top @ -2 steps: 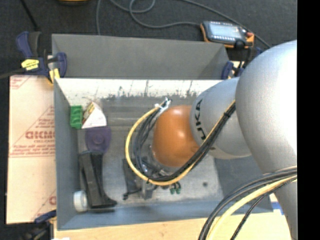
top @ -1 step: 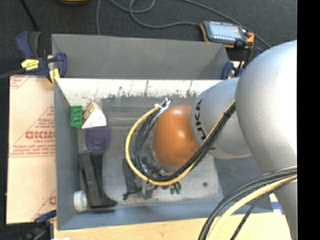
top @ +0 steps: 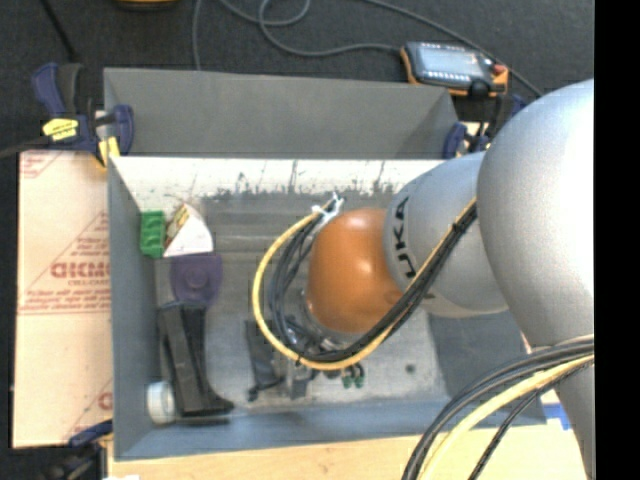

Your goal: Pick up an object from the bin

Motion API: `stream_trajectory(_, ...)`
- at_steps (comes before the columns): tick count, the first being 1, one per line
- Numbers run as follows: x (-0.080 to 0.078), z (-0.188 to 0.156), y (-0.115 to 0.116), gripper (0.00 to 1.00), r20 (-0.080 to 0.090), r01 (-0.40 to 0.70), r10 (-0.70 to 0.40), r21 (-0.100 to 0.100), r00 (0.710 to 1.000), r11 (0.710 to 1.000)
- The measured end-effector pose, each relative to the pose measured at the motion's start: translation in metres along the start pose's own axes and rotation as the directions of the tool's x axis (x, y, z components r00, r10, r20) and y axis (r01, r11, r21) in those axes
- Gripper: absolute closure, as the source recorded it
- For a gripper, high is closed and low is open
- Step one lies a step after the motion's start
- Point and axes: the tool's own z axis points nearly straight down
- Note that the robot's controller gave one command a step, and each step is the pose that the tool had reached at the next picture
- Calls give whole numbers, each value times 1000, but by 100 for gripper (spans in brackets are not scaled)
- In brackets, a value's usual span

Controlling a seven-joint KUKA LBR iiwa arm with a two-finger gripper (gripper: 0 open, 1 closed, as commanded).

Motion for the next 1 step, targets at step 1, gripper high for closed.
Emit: stream_trajectory(1,1,-22,-1,100,-3,-2,2,1,1000,1000)
